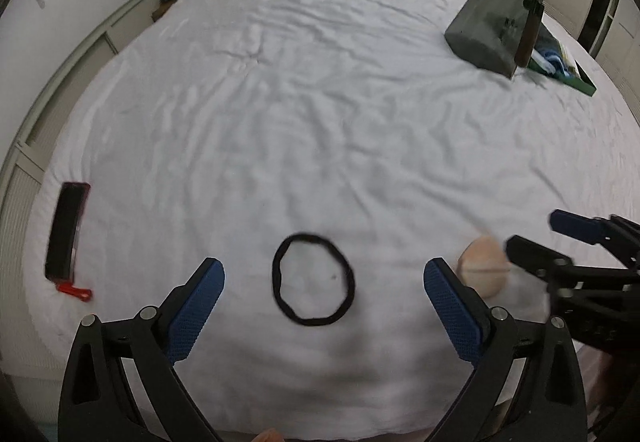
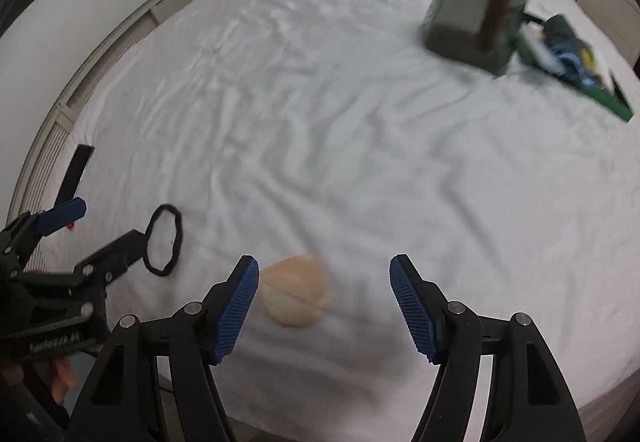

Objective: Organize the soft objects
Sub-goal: 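Move both open tools away from the tray toward the hair tie and sponge, then grasp the black hair tie with the left tool while the right tool grasps the beige sponge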

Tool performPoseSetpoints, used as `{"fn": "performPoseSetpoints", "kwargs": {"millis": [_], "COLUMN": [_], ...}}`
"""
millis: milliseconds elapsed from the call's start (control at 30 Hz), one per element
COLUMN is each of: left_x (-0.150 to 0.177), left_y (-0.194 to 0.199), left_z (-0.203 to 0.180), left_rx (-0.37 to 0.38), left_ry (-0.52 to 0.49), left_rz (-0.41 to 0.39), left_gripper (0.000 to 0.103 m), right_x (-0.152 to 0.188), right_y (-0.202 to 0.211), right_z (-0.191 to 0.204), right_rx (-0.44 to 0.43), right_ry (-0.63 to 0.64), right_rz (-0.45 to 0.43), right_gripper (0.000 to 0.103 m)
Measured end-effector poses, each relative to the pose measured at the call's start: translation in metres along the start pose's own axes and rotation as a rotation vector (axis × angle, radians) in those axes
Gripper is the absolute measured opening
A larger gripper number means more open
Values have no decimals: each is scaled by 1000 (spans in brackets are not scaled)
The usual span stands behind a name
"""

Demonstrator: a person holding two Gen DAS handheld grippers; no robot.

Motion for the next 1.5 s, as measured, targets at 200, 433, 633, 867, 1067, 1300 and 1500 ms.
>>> {"fn": "performPoseSetpoints", "kwargs": {"millis": [200,433,633,867,1067,1300,1500], "left_x": [22,37,45,48,47,47,46], "left_y": [-27,-49,-64,-71,-73,-74,-72], "left_z": [11,12,12,12,11,7,-1], "left_rx": [5,20,16,17,14,14,27], "left_ry": [6,-4,-9,-3,-12,-20,-41], "left_rz": [37,66,89,90,90,83,73], "left_gripper": [98,98,98,98,96,88,71], "right_x": [17,23,29,34,36,37,37], "right_y": [-25,-56,-74,-88,-89,-83,-74], "right_z": [2,4,3,6,5,4,4], "right_rx": [15,46,64,65,54,50,44], "right_ry": [11,19,40,59,63,66,100], "right_rz": [32,61,79,86,87,73,59], "right_gripper": [69,69,68,56,53,49,35]}}
Point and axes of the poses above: each gripper's, at about its wrist camera, not at the fingertips, and y roughly against the way its jaws point, z to its left, x to its underside, the point moved 10 cm from there along -y, roughly the way its jaws point, and after that the axes turned 15 degrees about -z, right-handed, at the moved point
